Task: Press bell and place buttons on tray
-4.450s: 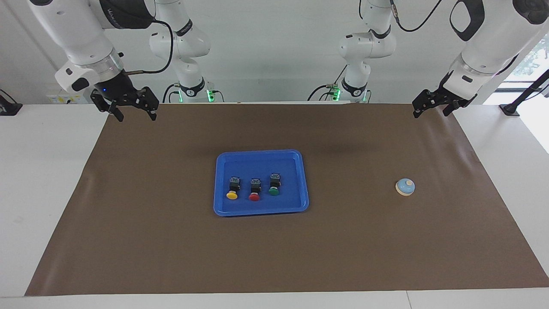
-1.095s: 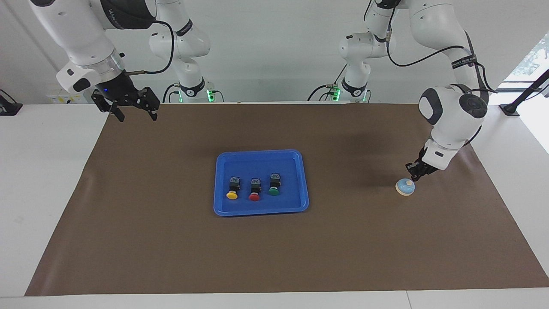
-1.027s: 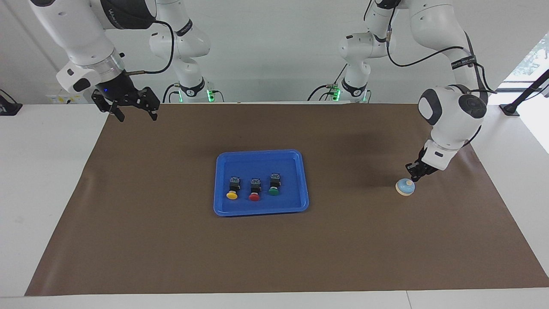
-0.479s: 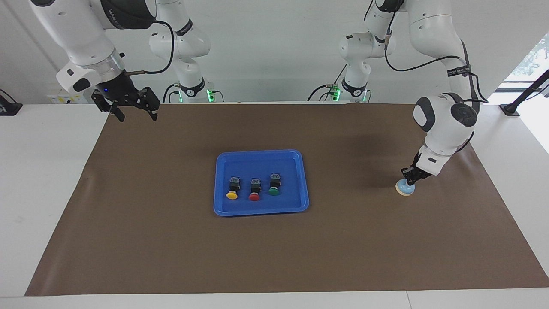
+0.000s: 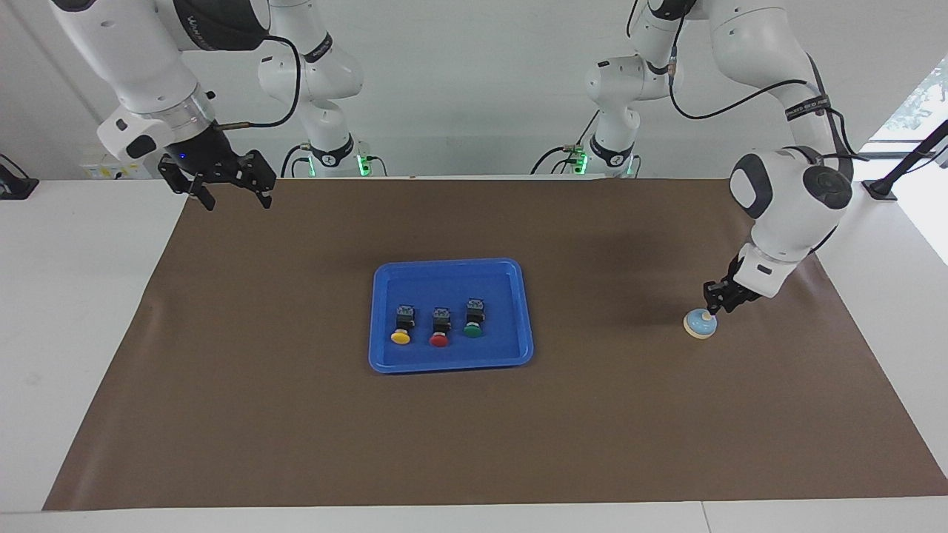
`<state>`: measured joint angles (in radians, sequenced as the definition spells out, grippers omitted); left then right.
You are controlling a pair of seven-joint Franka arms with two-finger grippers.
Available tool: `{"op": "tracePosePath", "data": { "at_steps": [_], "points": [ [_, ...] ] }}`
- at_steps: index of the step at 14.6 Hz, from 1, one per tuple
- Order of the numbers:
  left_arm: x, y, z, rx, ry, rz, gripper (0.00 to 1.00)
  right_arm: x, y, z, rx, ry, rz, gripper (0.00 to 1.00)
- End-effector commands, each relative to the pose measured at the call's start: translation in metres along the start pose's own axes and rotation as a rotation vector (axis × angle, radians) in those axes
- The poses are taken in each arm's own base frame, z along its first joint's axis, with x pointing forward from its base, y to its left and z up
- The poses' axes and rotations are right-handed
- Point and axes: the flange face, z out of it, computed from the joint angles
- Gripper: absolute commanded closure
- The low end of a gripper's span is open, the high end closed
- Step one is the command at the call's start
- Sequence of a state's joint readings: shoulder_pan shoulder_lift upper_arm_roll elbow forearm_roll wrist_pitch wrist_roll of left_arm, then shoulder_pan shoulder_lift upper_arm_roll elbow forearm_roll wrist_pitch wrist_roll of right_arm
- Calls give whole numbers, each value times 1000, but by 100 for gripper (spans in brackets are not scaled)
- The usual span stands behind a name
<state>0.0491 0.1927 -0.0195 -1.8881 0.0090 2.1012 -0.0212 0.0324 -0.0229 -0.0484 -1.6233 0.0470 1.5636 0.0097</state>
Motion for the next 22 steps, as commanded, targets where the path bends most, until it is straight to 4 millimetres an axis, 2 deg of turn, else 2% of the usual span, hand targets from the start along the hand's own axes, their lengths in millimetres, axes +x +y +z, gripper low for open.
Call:
{"op": "tracePosePath", "data": {
  "at_steps": [1,3,7,9,11,13,15,19,22],
  "points": [
    [-17,3,-56,-6,-42,11,0,-2,2,0,-4,-12,-9,0],
    [-27,4,-89,-5,-83,22,0,-2,2,0,-4,-12,-9,0],
    [-51,6,-129,-3,-100,24,0,-2,2,0,-4,-12,-9,0],
    [-65,5,-156,-2,-91,25,0,-2,2,0,-4,-12,-9,0],
    [-72,6,-171,0,-82,28,0,-2,2,0,-4,-12,-9,0],
    [-74,16,-173,2,-98,48,0,-2,2,0,-4,-12,-9,0],
    [-67,17,-186,0,-91,50,0,-2,2,0,-4,-12,-9,0],
    [-59,18,-180,1,-89,52,0,-2,2,0,-4,-12,-9,0],
    [-52,29,-187,1,-86,71,0,-2,2,0,-4,-12,-9,0]
  ]
}}
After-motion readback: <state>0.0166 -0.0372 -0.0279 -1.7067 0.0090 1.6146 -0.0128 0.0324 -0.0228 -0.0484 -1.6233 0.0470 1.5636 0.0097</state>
